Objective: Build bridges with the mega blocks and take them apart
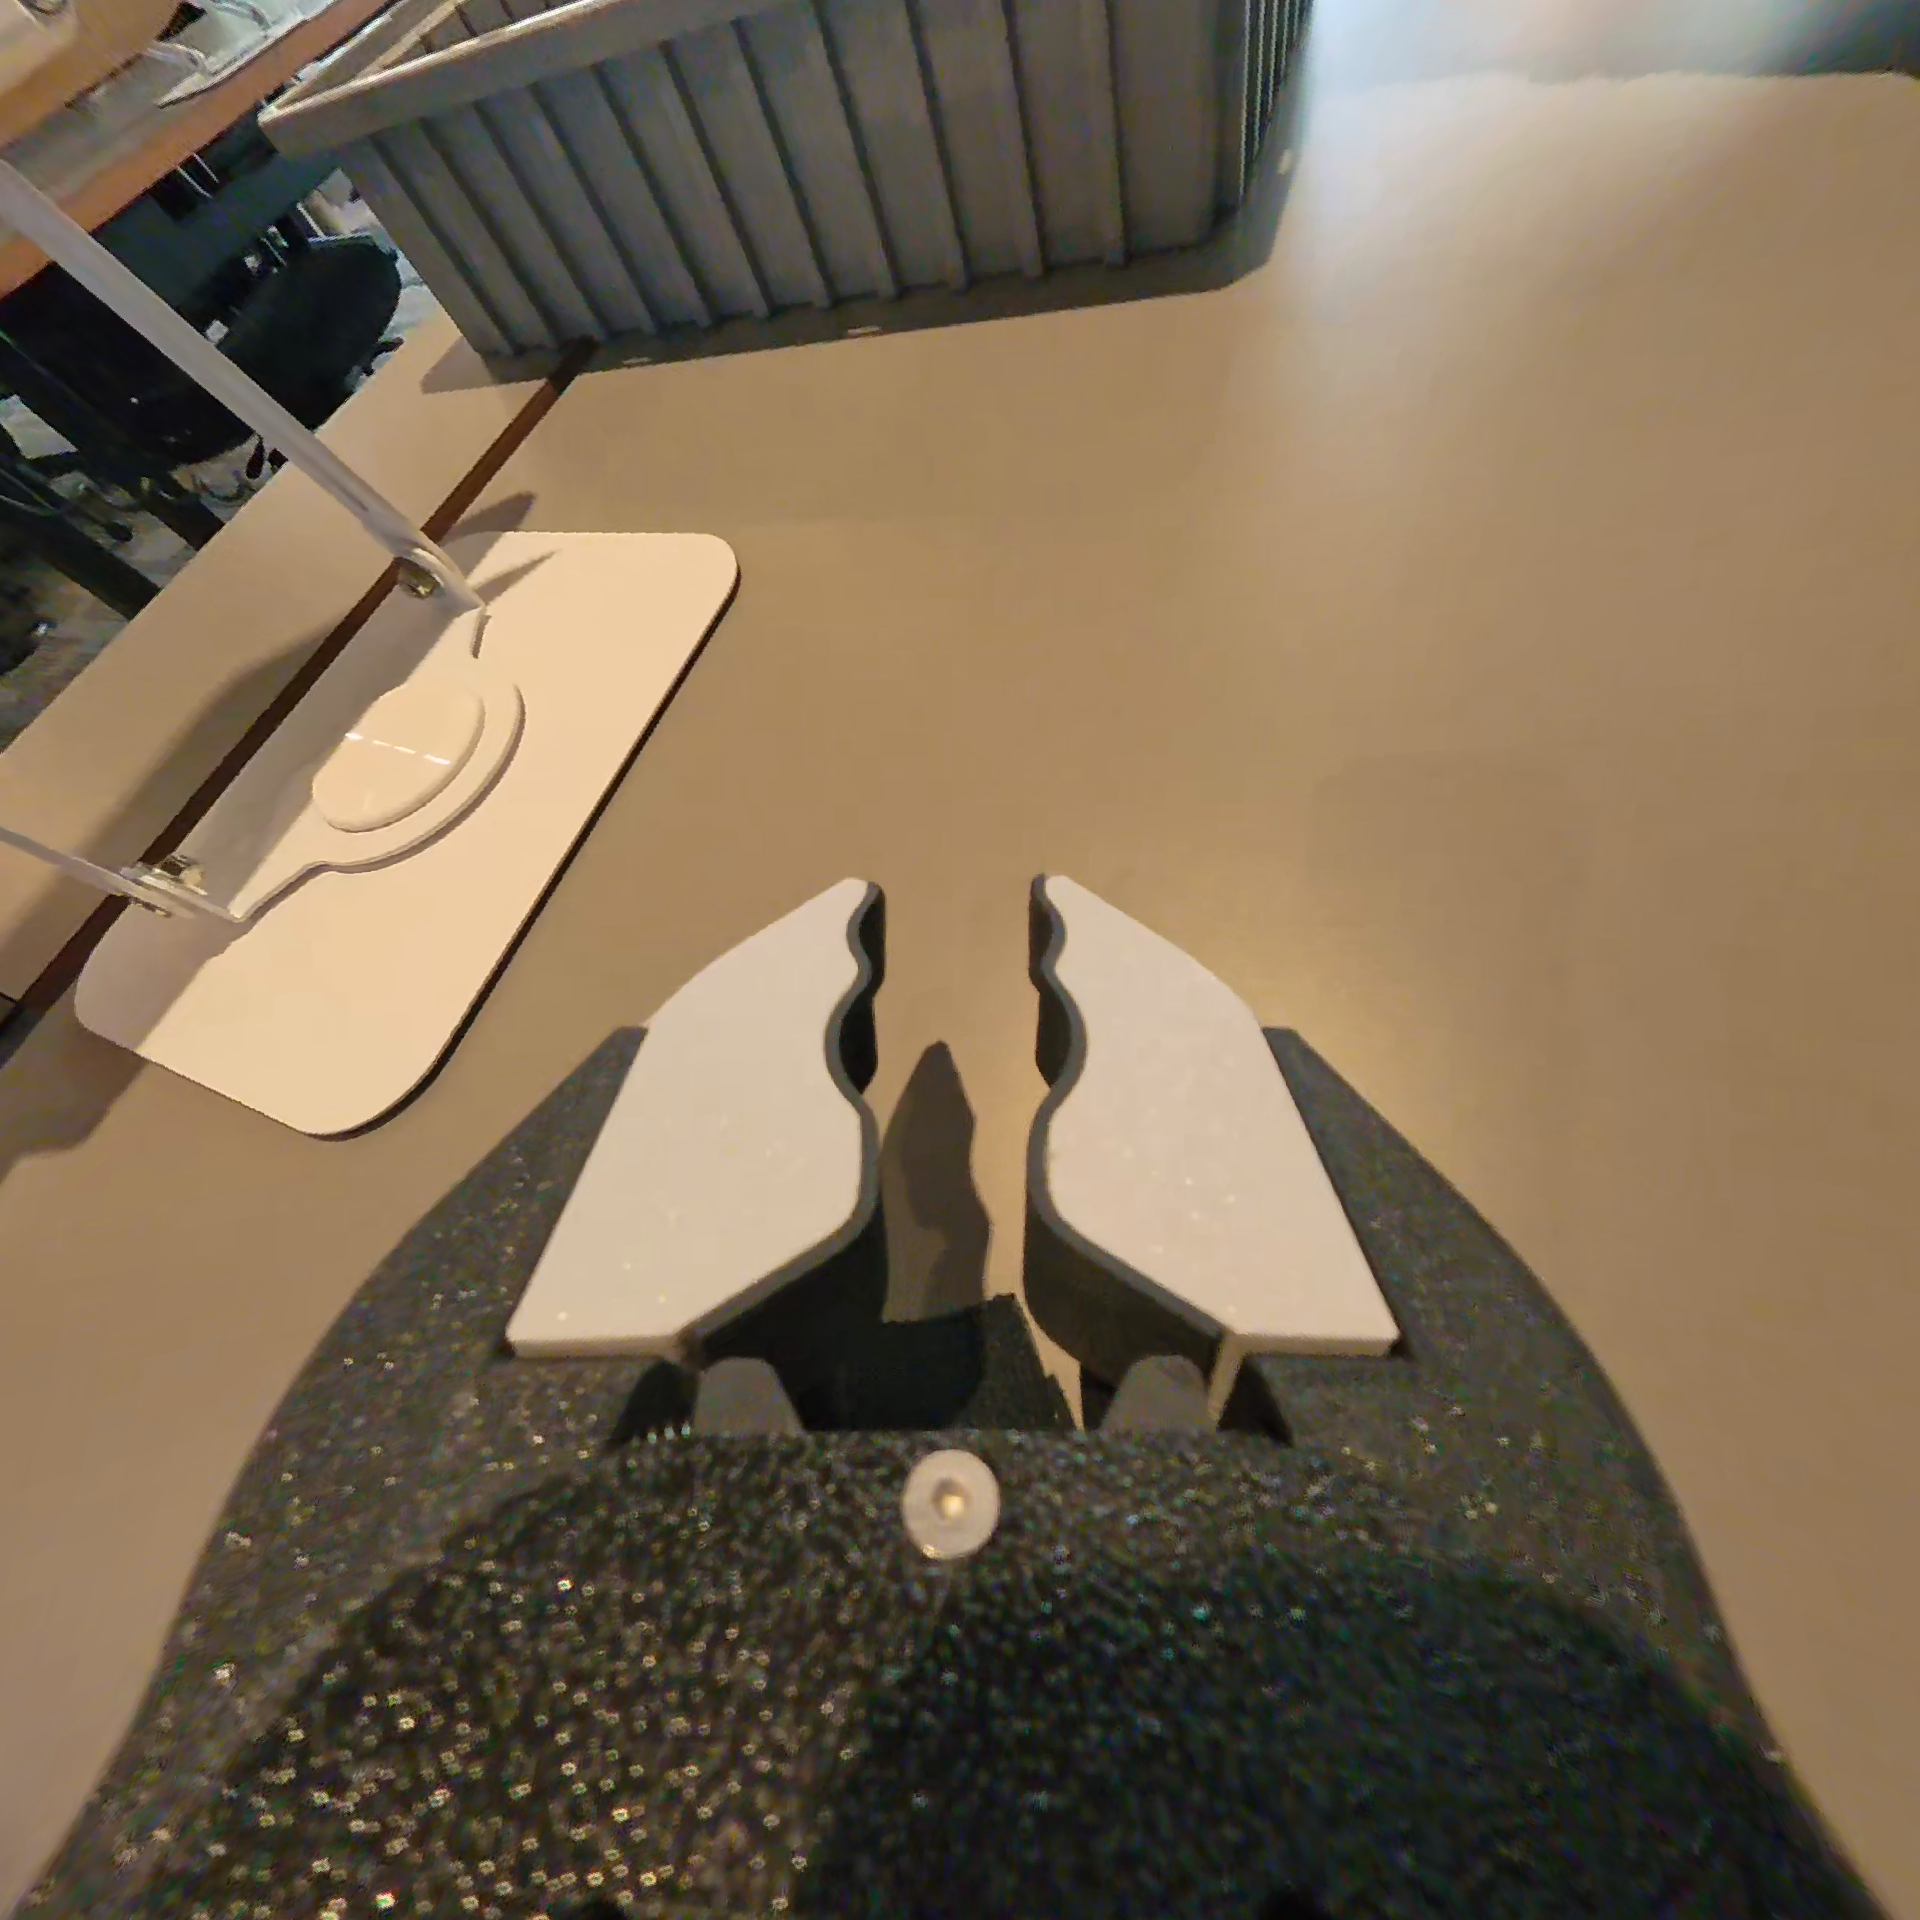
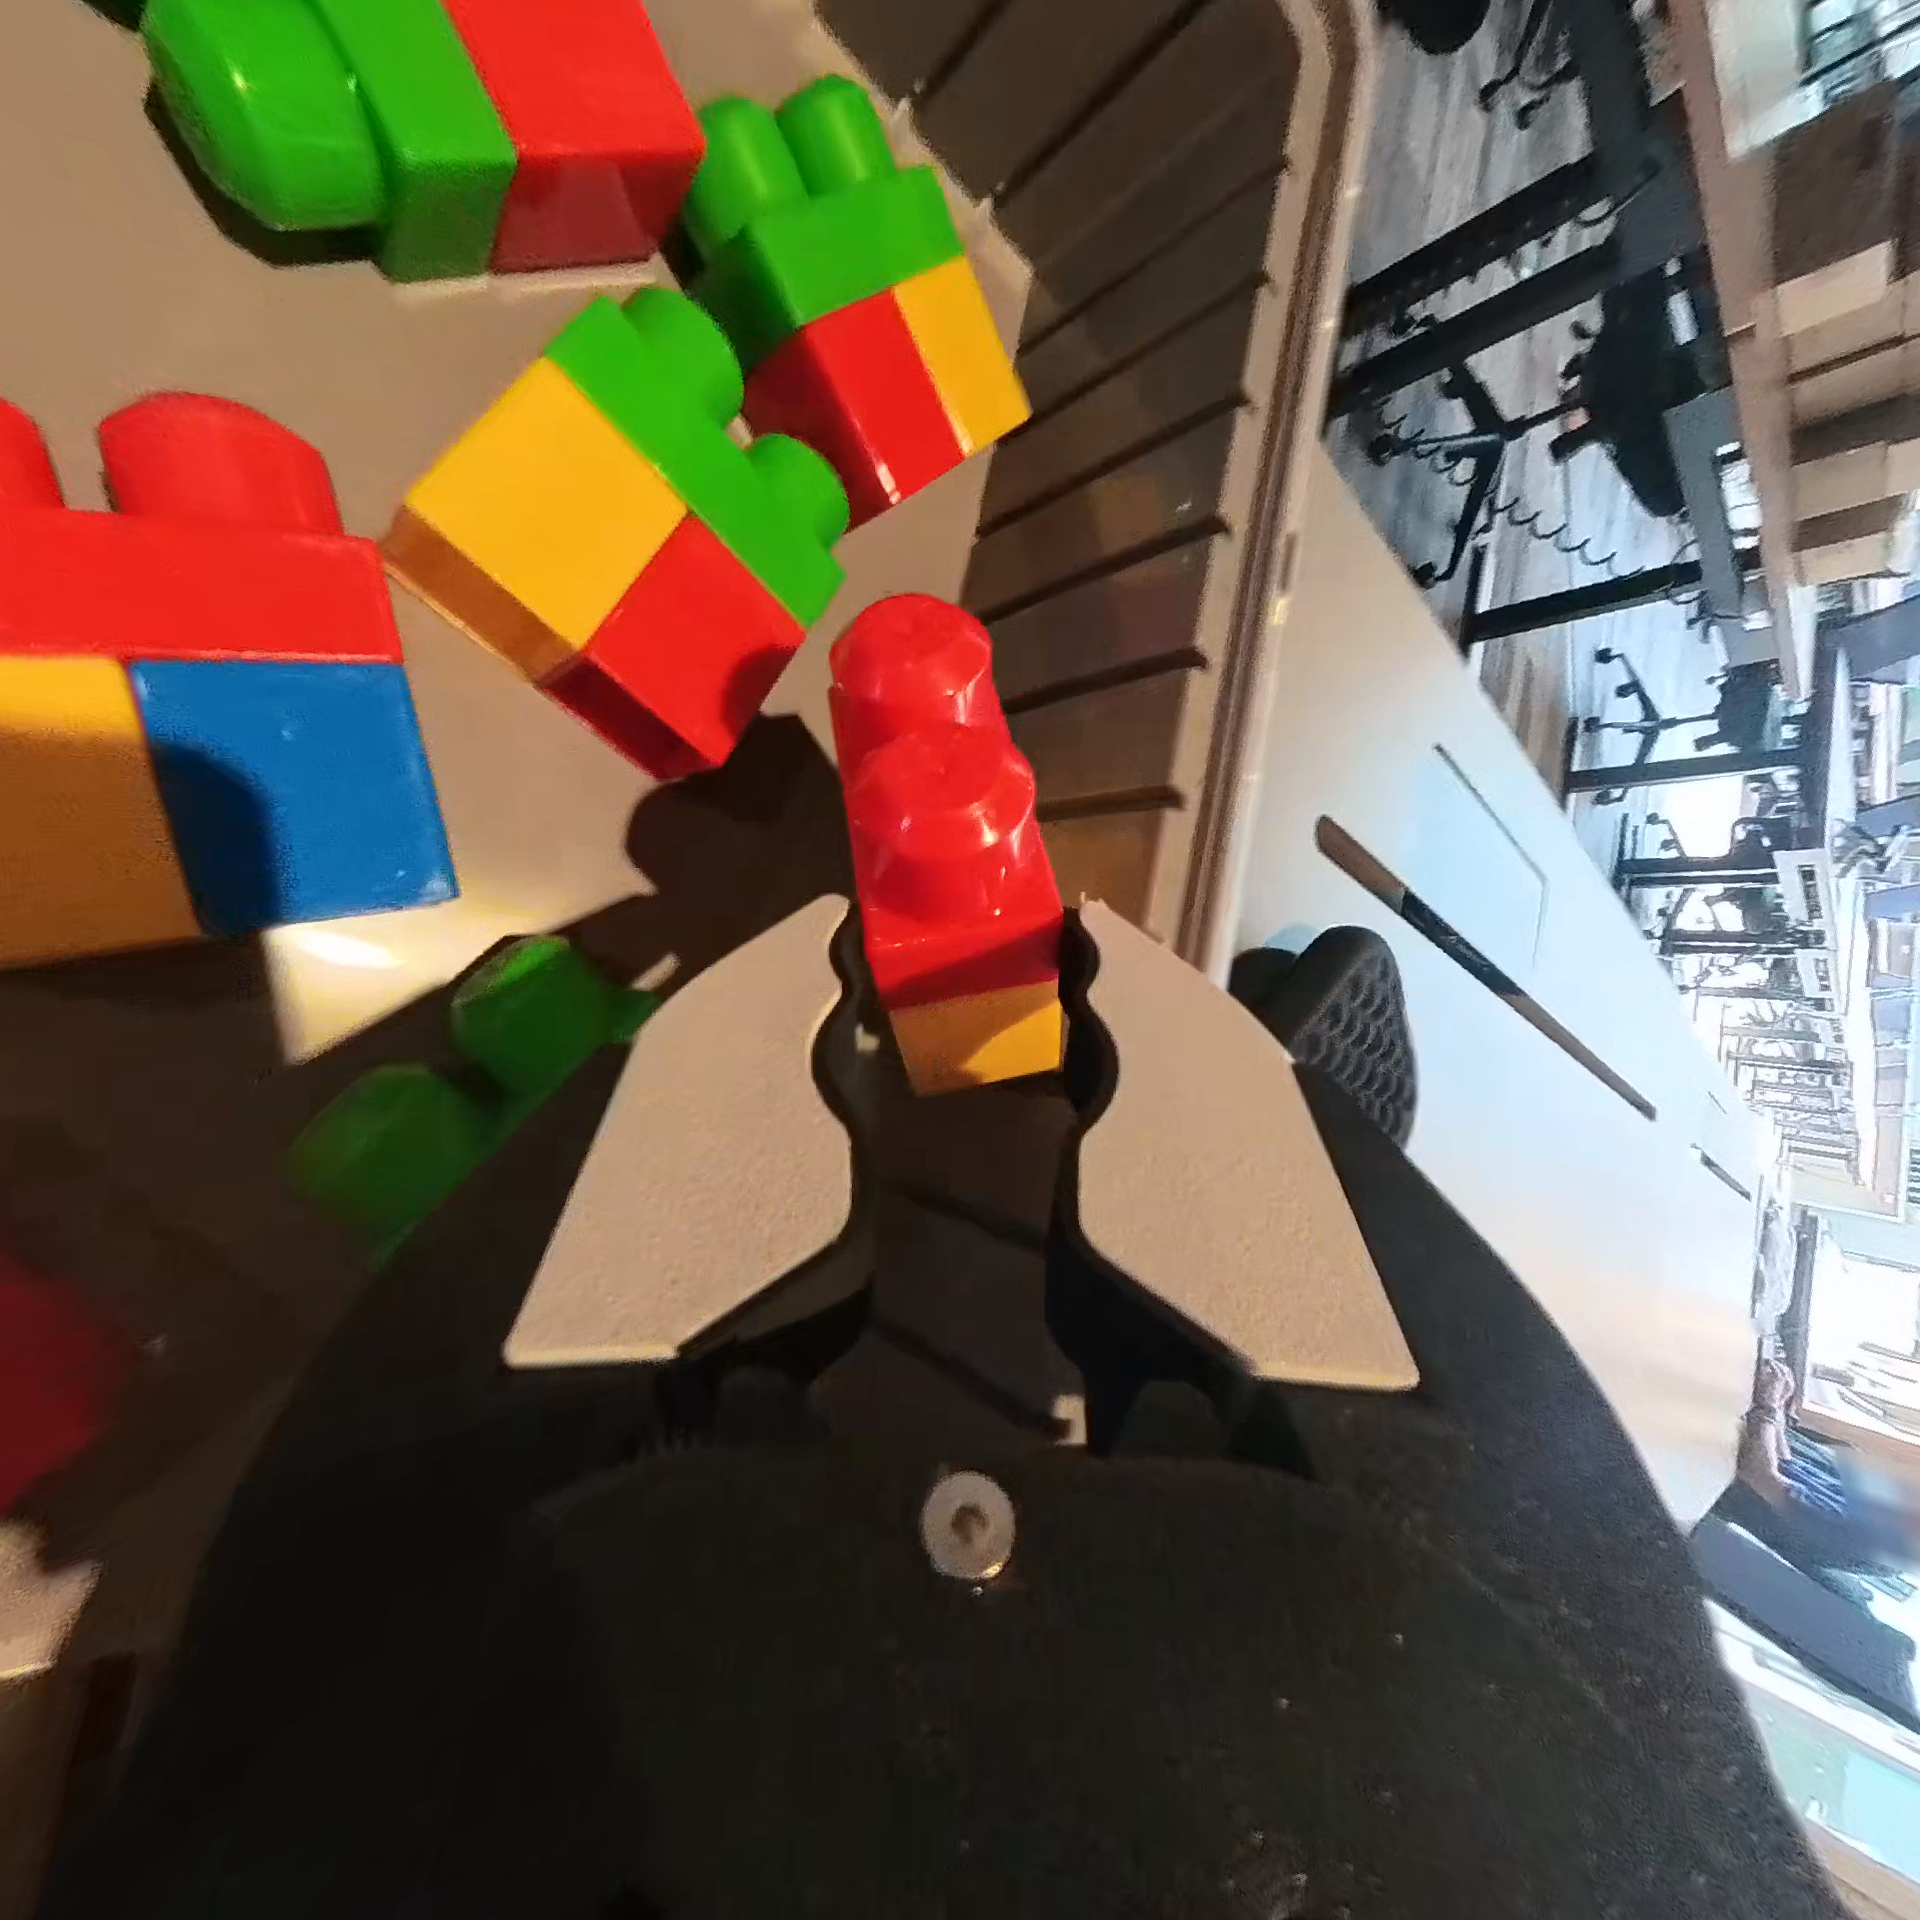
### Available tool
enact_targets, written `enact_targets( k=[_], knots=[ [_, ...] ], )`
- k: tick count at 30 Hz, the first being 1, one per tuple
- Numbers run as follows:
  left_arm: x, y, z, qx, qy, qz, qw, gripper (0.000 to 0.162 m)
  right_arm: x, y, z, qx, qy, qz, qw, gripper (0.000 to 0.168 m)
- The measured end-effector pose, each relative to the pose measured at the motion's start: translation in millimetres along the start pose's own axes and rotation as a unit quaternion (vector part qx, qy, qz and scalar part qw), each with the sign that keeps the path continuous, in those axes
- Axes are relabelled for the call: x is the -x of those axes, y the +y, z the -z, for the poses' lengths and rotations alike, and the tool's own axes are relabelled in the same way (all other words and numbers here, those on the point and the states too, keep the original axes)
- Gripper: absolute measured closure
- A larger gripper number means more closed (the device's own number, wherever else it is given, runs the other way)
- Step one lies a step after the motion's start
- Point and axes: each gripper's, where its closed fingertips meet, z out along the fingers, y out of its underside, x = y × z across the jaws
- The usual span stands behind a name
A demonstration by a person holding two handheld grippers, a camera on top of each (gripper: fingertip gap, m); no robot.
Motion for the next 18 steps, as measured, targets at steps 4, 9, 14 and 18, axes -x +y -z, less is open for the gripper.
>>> enact_targets(
  k=[4, 9, 14, 18],
  knots=[
    [-1, 0, 0, 0.001, 0.002, -0.004, 1.0, 0.136, 15, 14, -10, 0.046, -0.026, 0.019, 0.998, 0.131],
    [-3, 2, 0, 0.007, 0.002, -0.01, 1.0, 0.136, 28, 19, -14, 0.062, -0.054, 0.022, 0.996, 0.126],
    [-4, 2, -1, 0.011, 0.002, -0.014, 1.0, 0.136, 23, -6, 0, -0.019, -0.08, -0.039, 0.996, 0.104],
    [-3, 2, 0, 0.011, -0.001, -0.015, 1.0, 0.136, 7, -7, 9, -0.025, -0.045, -0.049, 0.997, 0.102]
  ],
)
